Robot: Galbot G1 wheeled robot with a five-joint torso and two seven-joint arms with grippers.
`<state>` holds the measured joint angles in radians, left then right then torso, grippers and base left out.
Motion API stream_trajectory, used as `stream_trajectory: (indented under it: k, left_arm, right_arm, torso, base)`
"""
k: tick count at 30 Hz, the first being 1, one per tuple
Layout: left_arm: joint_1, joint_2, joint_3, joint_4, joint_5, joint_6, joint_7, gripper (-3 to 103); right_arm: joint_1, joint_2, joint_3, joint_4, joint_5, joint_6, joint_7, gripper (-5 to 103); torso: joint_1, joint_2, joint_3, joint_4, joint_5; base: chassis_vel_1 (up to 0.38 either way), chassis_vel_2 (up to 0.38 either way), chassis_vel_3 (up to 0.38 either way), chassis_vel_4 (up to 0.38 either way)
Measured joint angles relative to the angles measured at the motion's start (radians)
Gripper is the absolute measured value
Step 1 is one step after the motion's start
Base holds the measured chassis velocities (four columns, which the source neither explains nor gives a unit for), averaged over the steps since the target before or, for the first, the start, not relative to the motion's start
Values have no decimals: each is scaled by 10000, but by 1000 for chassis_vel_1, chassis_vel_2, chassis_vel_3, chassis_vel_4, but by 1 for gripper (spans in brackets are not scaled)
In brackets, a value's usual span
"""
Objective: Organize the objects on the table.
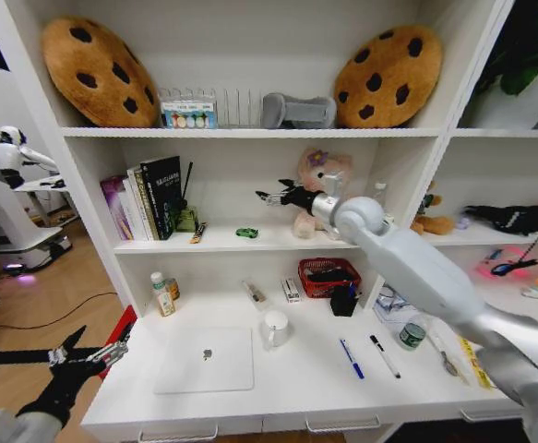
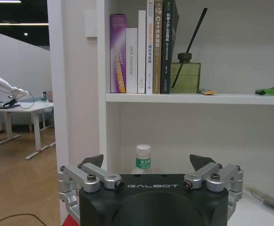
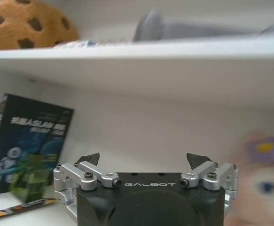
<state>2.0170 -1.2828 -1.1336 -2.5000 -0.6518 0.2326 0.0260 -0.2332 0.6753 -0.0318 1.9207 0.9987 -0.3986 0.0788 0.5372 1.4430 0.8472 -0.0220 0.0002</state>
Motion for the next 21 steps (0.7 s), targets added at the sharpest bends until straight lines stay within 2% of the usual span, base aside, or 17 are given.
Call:
stream_trajectory:
  k: [1, 2, 3, 4, 5, 7, 8, 9, 10, 11, 13, 14, 16, 17, 20, 21]
  left_arm:
    - [0, -1, -1, -1, 0, 0, -1, 100]
    - [0, -1, -1, -1, 0, 0, -1, 100]
    - [0, 0, 0, -1, 0, 0, 0, 100]
    - [-1, 0, 0, -1, 0, 0, 0, 100]
    - [-1, 0, 0, -1, 0, 0, 0, 100]
    - [0, 0, 0, -1, 0, 0, 0, 100]
    - [-2, 0, 1, -2, 0, 0, 0, 100]
    - [-2, 0, 1, -2, 0, 0, 0, 100]
    - [0, -1, 0, -1, 0, 0, -1, 100]
    - [0, -1, 0, 0, 0, 0, -3, 100]
    - [0, 0, 0, -1, 0, 0, -3, 100]
    - [0, 0, 0, -1, 0, 0, -3, 100]
    - [-1, -1, 0, -2, 0, 0, -3, 100]
    - [-1, -1, 0, -2, 0, 0, -3, 100]
    - [-1, 0, 1, -1, 0, 0, -1, 100]
    - [-1, 0, 1, -1, 0, 0, -1, 100]
  right_arm:
    - [-1184, -767, 1059, 802, -273, 209, 218, 100]
    - [-1184, -767, 1059, 802, -273, 209, 218, 100]
    - [-2555, -1378, 2339, 1536, -588, 290, 275, 100]
    - [-4414, -1752, 4177, 2357, -762, 325, 318, 100]
    - [-4414, -1752, 4177, 2357, -762, 325, 318, 100]
    - [-6955, -1696, 6518, 3208, -837, 313, 329, 100]
    - [-7521, -1613, 7068, 3359, -901, 314, 266, 100]
    - [-7521, -1613, 7068, 3359, -901, 314, 266, 100]
    - [-9156, -1232, 8584, 3689, -1213, 367, 16, 100]
    - [-10610, -684, 9715, 3928, -1548, 477, -149, 100]
    - [-12467, 412, 10901, 4257, -2069, 760, -201, 100]
    - [-12467, 412, 10901, 4257, -2069, 760, -201, 100]
    - [-14733, 2022, 11743, 4570, -3188, 1518, -260, 100]
    - [-14733, 2022, 11743, 4570, -3188, 1518, -260, 100]
    - [-16332, 3679, 11724, 4739, -4192, 2439, -364, 100]
    - [-16332, 3679, 11724, 4739, -4192, 2439, -364, 100]
  torso:
    - [0, 0, 1, -5, 5]
    - [0, 0, 1, -5, 5]
    - [0, 0, 0, -10, 5]
    - [0, 1, -1, -11, -2]
    - [0, 1, -1, -11, -2]
    - [-2, 2, -1, 1, 2]
    - [-2, 2, 0, 8, -1]
    - [-2, 2, 0, 8, -1]
    - [-2, 2, 0, 15, -6]
    - [-2, 2, 0, 9, -4]
    - [-1, 1, 2, 5, 2]
    - [-1, 1, 2, 5, 2]
    - [-1, 2, 1, -5, 1]
    - [-1, 2, 1, -5, 1]
    - [-3, 3, -1, 0, -13]
    - [-3, 3, -1, 0, -13]
  base:
    - [0, 0, 0, 0]
    - [0, 0, 0, 0]
    - [0, 0, 0, 0]
    - [0, 0, 0, 0]
    - [0, 0, 0, 0]
    - [0, 0, 0, 0]
    - [0, 0, 0, 0]
    - [0, 0, 0, 0]
    - [0, 0, 0, 0]
    - [0, 0, 0, 0]
    - [0, 0, 0, 0]
    - [0, 0, 0, 0]
    - [0, 0, 0, 0]
    - [0, 0, 0, 0]
    - [0, 0, 0, 0]
    - [0, 0, 0, 0]
